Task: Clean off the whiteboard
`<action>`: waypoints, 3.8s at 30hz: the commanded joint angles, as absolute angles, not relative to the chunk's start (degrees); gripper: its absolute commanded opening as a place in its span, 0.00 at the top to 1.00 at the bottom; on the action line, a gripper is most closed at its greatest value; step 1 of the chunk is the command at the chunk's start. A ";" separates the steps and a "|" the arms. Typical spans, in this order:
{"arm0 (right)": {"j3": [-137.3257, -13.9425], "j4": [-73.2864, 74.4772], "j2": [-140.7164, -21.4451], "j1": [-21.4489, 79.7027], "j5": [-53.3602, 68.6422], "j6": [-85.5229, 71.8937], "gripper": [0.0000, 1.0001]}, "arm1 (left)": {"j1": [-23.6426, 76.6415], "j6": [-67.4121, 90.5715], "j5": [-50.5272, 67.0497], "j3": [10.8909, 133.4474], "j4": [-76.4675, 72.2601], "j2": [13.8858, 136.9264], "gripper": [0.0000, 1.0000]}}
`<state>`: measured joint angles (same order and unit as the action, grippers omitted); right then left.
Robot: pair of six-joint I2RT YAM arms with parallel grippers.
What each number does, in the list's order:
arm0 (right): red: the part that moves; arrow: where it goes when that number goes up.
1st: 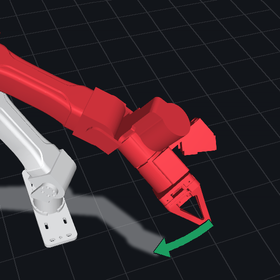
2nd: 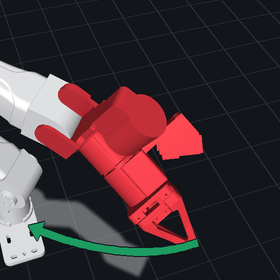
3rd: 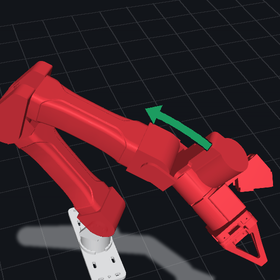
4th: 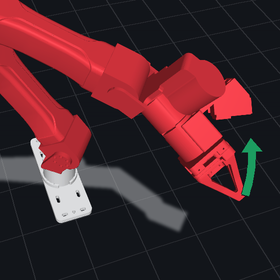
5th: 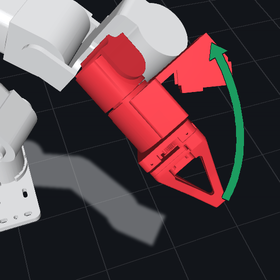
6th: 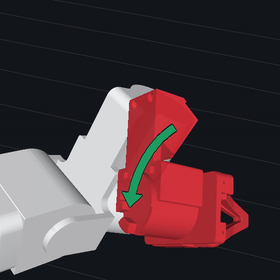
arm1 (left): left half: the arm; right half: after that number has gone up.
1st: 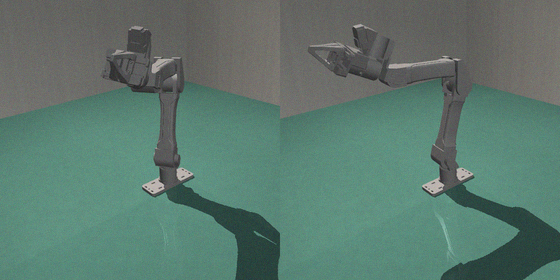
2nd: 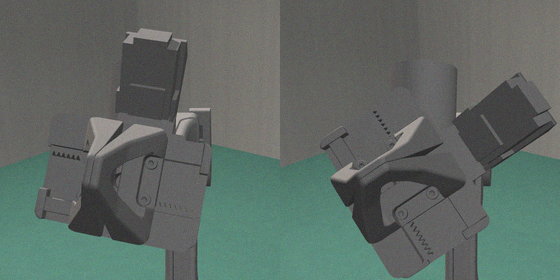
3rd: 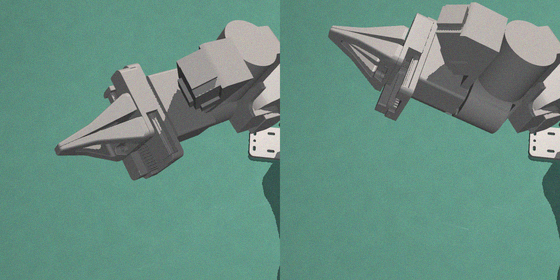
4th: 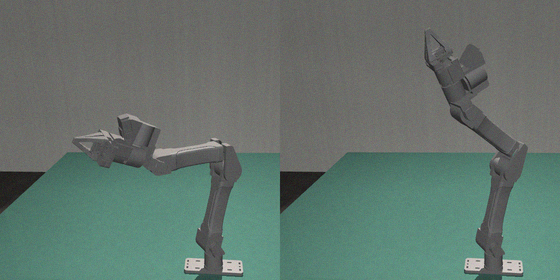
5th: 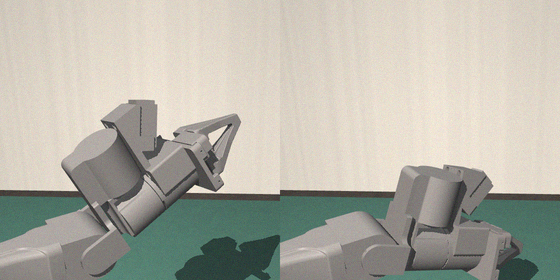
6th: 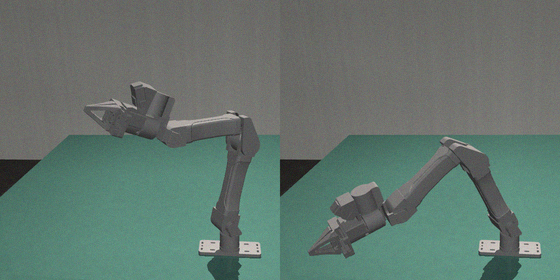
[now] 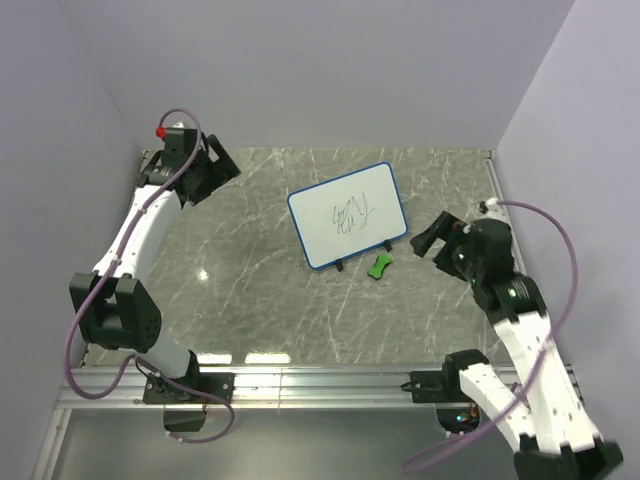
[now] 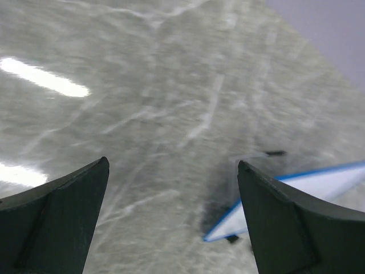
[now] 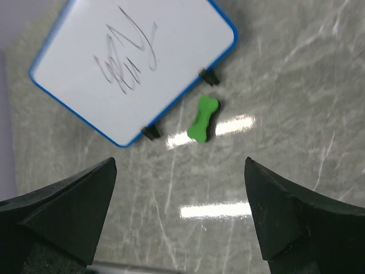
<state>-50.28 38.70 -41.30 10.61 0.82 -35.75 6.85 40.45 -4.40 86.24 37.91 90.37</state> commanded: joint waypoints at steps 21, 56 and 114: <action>-64.58 36.46 -93.32 21.36 7.83 -50.45 0.21 | 5.45 31.83 13.97 79.36 31.99 83.06 0.16; -69.87 41.05 -105.73 21.53 -2.73 -47.37 0.46 | 6.15 30.32 14.59 78.40 32.52 85.96 0.25; -70.21 52.39 -75.75 21.44 -3.71 -41.22 1.00 | 21.62 22.06 47.47 116.46 25.57 128.50 0.38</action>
